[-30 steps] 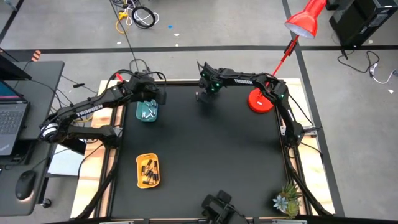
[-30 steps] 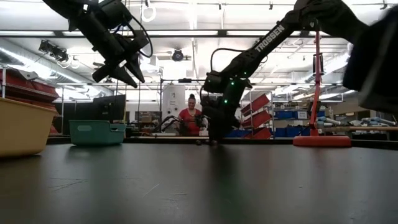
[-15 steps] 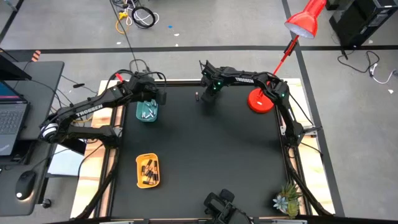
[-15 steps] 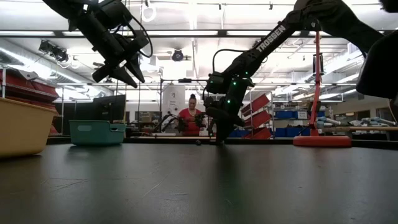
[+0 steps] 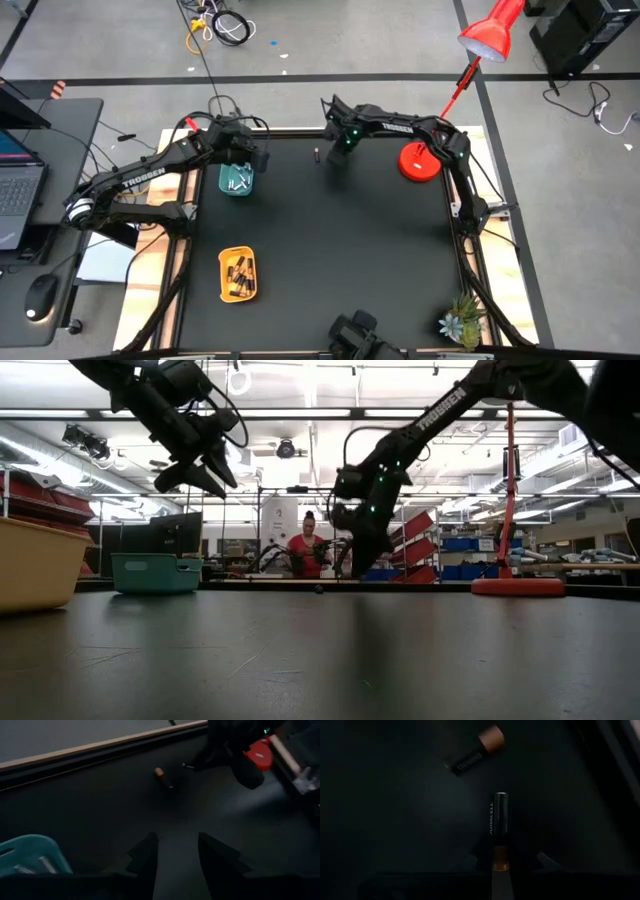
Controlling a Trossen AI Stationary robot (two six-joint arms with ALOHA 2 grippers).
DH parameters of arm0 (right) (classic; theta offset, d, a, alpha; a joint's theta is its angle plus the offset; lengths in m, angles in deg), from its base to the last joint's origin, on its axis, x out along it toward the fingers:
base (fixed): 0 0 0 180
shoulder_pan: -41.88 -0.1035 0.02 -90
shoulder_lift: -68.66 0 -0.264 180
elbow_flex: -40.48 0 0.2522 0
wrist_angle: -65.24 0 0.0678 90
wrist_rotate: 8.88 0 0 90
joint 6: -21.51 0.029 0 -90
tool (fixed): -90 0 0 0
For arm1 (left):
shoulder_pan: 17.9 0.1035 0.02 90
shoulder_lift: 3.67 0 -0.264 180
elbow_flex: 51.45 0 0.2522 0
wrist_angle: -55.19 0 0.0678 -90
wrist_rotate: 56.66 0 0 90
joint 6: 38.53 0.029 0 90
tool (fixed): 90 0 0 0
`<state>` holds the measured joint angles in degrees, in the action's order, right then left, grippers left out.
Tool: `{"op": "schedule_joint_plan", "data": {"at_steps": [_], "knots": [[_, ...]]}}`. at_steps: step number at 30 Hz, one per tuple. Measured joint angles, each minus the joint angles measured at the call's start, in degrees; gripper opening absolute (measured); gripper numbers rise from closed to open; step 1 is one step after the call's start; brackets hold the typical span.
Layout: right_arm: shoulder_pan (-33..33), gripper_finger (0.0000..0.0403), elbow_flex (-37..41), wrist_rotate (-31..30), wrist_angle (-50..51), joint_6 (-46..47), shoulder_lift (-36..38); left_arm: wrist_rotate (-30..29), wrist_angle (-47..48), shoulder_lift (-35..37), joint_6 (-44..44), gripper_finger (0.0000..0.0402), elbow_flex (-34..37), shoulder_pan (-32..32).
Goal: Sort batteries
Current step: Put the black and yellow battery into the yellow bin
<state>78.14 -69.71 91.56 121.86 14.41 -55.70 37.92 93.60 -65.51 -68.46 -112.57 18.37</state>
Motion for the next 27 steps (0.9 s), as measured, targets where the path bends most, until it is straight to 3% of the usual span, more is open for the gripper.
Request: {"op": "schedule_joint_plan", "data": {"at_steps": [8,16,27], "knots": [[-5.2,0.0033,0.0,7.0,-1.8,0.8,6.9,5.3,-5.3,0.0,0.0,0.0147,0.0,0.0],[-14.2,0.0033,-0.1,6.9,-13.8,9.7,14.2,4.8,-16.3,0.0,-2.7,0.0151,0.0,0.0],[-16.8,0.0033,-0.1,6.0,-25.9,20.0,15.8,9.5,-28.2,-0.5,-7.5,0.0218,0.0,-3.4]]}}
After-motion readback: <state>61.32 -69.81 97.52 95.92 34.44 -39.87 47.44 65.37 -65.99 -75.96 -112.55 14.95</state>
